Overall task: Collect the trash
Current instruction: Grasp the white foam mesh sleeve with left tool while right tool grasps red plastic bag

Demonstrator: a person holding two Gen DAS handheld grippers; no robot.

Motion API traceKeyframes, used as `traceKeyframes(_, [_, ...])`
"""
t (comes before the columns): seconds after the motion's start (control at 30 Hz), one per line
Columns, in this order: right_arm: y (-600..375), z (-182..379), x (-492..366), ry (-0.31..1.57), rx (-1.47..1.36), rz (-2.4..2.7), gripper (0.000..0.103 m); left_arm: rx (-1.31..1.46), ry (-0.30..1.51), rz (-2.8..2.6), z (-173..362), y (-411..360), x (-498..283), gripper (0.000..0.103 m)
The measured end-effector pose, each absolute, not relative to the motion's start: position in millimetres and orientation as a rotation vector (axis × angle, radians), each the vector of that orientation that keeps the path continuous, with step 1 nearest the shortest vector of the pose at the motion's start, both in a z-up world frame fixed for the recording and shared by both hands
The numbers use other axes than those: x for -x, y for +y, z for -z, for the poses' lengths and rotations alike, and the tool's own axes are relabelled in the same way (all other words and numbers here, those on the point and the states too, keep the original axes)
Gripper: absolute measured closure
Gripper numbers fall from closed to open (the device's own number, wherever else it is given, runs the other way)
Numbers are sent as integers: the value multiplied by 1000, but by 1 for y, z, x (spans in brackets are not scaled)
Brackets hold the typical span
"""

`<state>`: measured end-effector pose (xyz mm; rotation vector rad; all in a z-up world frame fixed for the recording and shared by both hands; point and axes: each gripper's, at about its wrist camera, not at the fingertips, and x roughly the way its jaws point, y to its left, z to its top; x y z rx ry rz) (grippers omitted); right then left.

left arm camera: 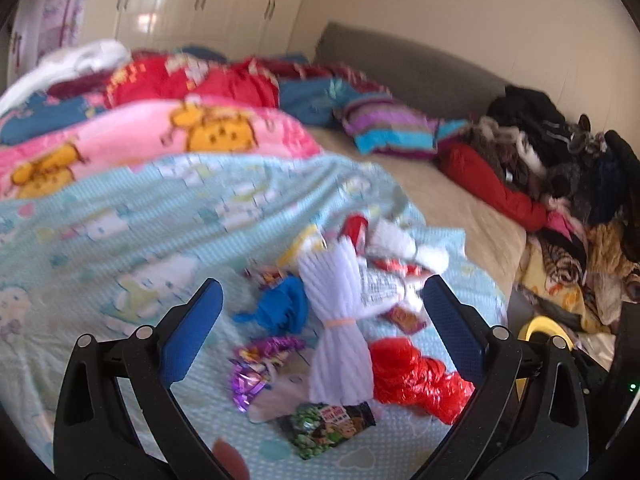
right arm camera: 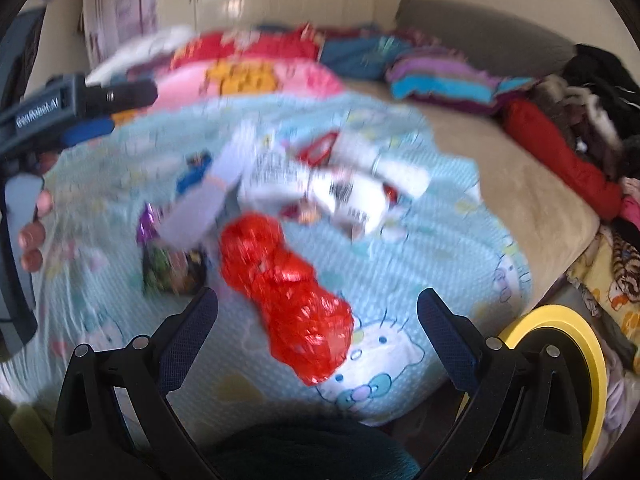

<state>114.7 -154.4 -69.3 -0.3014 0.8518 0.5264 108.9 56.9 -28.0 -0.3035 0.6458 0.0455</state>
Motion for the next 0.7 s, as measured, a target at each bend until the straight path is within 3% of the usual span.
traceKeyframes(0.2, [-145, 89, -129, 931, 372, -586, 6, 272, 777, 2, 59, 42, -128, 11])
traceKeyframes(0.33, [-135, 99, -138, 993, 411, -603, 11, 269, 836, 1, 72, 41, -137, 19])
traceKeyframes(0.37, [-132, 102, -141, 1012, 421, -605, 20, 264, 861, -5, 78, 40, -139, 21])
traceKeyframes(0.5, [-124, 116, -144, 1094, 460, -633, 39, 283, 916, -5, 88, 42, -142, 30])
traceKeyframes(0.57, [-123, 120, -143, 1120, 454, -662, 69, 277, 927, 5, 90, 40, -141, 39])
traceKeyframes(0.7, [-130, 115, -136, 1122, 378, -703, 83, 273, 926, 41, 89, 35, -137, 59])
